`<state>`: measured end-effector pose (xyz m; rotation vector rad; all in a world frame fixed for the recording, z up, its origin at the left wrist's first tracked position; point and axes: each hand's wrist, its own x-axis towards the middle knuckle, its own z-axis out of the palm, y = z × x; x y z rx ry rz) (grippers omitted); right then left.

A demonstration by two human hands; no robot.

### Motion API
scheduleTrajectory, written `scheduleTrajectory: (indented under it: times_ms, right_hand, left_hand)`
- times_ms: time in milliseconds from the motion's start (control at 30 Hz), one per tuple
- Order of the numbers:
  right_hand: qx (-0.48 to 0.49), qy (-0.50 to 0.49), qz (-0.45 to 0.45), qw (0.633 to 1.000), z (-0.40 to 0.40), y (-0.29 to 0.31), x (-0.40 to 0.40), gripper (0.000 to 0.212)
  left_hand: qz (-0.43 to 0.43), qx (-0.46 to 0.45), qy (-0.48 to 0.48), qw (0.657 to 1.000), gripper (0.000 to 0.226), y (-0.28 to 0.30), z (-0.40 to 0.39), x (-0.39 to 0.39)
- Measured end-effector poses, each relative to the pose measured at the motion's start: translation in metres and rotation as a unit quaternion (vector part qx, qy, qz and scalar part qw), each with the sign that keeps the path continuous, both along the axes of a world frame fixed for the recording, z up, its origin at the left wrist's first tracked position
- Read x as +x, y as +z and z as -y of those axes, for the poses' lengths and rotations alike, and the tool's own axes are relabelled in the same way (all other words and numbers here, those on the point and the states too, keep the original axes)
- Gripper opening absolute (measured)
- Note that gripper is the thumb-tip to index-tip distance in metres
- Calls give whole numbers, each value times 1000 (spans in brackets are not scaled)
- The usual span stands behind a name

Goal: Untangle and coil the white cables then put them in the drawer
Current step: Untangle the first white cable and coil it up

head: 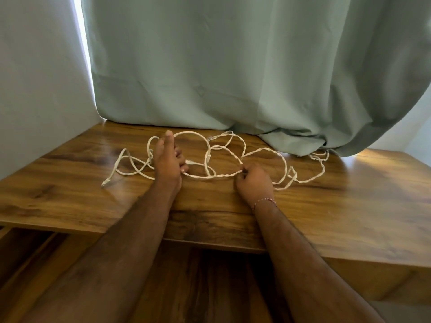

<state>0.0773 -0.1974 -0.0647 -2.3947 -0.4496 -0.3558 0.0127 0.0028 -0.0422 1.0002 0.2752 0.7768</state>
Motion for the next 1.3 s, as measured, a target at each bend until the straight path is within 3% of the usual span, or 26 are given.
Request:
scheduleTrajectory:
  times_ms: [100, 133, 167, 200, 233, 267, 300, 367, 433, 500, 567, 667, 700, 733, 833, 867, 900, 967, 1033, 1067, 1133, 1200, 1300]
  right_hand:
    - [23, -29, 17, 999, 1, 5, -1, 15]
    - [2, -43, 52, 998, 2, 5, -3, 15]
    - [-18, -55, 86, 995, 2, 5, -5, 16]
    - [-32, -56, 109, 992, 2, 4, -8, 17]
    - [-43, -50, 119, 991, 1, 3, -12, 17]
    - [-53, -43, 121, 990, 1, 2, -13, 18]
    - [-60, -33, 120, 990, 1, 2, -14, 19]
    - [-45, -9, 115, 992, 1, 2, -12, 25]
    - [4, 7, 117, 993, 4, 4, -11, 27]
    - [17, 7, 134, 991, 5, 5, -15, 20]
    - [2, 1, 148, 989, 5, 6, -22, 16]
    - [-14, -3, 148, 989, 6, 7, -27, 23]
    - [-16, -5, 145, 989, 8, 7, -27, 25]
    - [-18, -9, 140, 990, 7, 8, -26, 25]
    - [-12, -19, 144, 989, 8, 7, -22, 18]
    - [-6, -23, 152, 988, 8, 6, -21, 18]
    - [-2, -32, 157, 987, 8, 6, -20, 21]
    - [9, -61, 156, 986, 9, 6, -16, 25]
    - [10, -104, 144, 984, 9, 6, -14, 20]
    - [7, -120, 138, 983, 9, 6, -12, 20]
    - [23, -114, 76, 990, 8, 7, -11, 26]
    - [55, -105, 16, 993, 11, 7, -8, 29]
    - [115, -80, 1, 990, 16, 8, -7, 28]
  left_hand:
    - [6, -44, 34, 998, 24, 7, -2, 1]
    - [-9, -12, 72, 997, 21, 6, -4, 1]
    - [-45, 80, 133, 987, 19, 3, -6, -1]
    - [-93, 218, 209, 949, 21, -2, -8, -2]
    - [-119, 356, 275, 885, 32, -6, -8, -5]
    - [-98, 464, 324, 819, 45, -7, -4, -6]
    - [-52, 541, 326, 773, 51, -5, 3, -9]
    - [13, 660, 184, 728, 47, 0, 19, -10]
    - [-71, 717, -38, 692, 48, -1, 29, -8]
    - [-144, 723, -132, 662, 52, -6, 30, -5]
    - [-125, 719, -153, 667, 51, -7, 29, -7]
    - [-63, 652, -197, 729, 54, -6, 30, -9]
    - [-58, 661, -194, 722, 57, -6, 31, -9]
    - [-68, 700, -175, 689, 60, -5, 31, -8]
    - [-94, 832, -89, 539, 63, -6, 39, -5]
    - [-87, 839, -73, 532, 59, -6, 41, -4]
    - [-70, 826, -57, 557, 54, -5, 41, -4]
    - [-56, 758, -16, 650, 51, -2, 34, -5]
    - [-84, 681, -9, 727, 72, -2, 22, -5]
    - [-115, 659, -31, 743, 85, -4, 15, -5]
    - [-193, 647, -92, 731, 99, -10, 4, -4]
    - [-242, 623, -142, 730, 96, -14, 0, -2]
    - [-251, 584, -162, 755, 87, -12, 0, -2]
